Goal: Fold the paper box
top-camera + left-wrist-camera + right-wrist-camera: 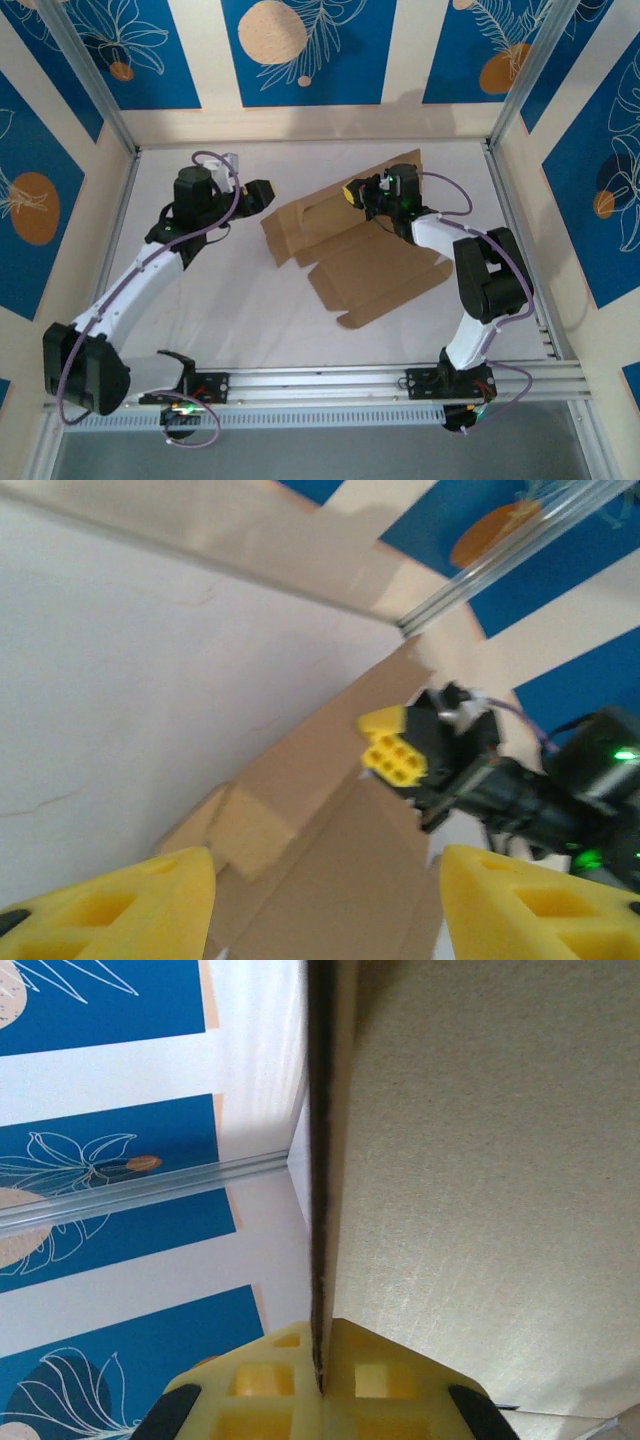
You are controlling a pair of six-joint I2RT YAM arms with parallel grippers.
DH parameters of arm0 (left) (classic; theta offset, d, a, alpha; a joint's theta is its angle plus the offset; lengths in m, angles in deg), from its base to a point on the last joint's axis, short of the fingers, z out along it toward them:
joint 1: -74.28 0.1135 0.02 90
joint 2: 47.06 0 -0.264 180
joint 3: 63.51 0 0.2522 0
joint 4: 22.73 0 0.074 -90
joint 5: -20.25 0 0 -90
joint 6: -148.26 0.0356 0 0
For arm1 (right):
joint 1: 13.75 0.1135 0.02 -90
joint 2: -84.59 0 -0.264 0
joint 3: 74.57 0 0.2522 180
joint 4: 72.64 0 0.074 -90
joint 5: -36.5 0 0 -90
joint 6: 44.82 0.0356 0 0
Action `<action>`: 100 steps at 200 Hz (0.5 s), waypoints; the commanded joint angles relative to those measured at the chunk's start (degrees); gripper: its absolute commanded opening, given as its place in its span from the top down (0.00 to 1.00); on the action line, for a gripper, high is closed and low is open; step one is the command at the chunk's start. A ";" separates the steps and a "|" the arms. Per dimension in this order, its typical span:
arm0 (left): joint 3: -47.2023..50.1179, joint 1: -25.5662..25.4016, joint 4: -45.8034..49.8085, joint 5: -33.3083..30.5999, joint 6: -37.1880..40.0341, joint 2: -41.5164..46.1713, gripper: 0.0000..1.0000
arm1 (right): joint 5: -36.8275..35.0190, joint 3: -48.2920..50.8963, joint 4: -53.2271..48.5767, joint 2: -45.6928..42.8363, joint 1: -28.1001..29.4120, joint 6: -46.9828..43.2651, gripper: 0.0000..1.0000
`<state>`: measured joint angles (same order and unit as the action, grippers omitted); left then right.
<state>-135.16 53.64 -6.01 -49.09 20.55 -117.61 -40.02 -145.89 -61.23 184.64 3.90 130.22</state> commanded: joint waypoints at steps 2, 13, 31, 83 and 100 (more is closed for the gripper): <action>2.43 -5.34 4.02 -1.61 -4.03 -0.24 0.40 | -1.64 1.66 1.09 -1.27 0.32 1.35 1.00; 4.32 -7.32 3.26 -3.17 -6.05 -0.55 0.40 | -1.76 1.20 1.79 -1.37 0.26 2.65 1.00; 8.53 -7.91 0.83 -5.91 -9.80 -0.60 0.43 | -2.87 -0.82 -0.61 -2.38 0.18 4.21 1.00; 14.44 -8.80 -8.59 -6.19 -16.08 -9.10 0.45 | -3.07 -17.82 -29.39 -1.05 -0.02 4.45 1.00; 15.41 -9.06 -13.02 -5.72 -16.53 -13.14 0.46 | -3.13 -19.19 -30.88 -0.30 -0.07 4.73 1.00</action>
<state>-120.93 45.16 -10.97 -54.05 6.82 -126.74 -43.22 -161.93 -82.91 183.81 3.92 134.39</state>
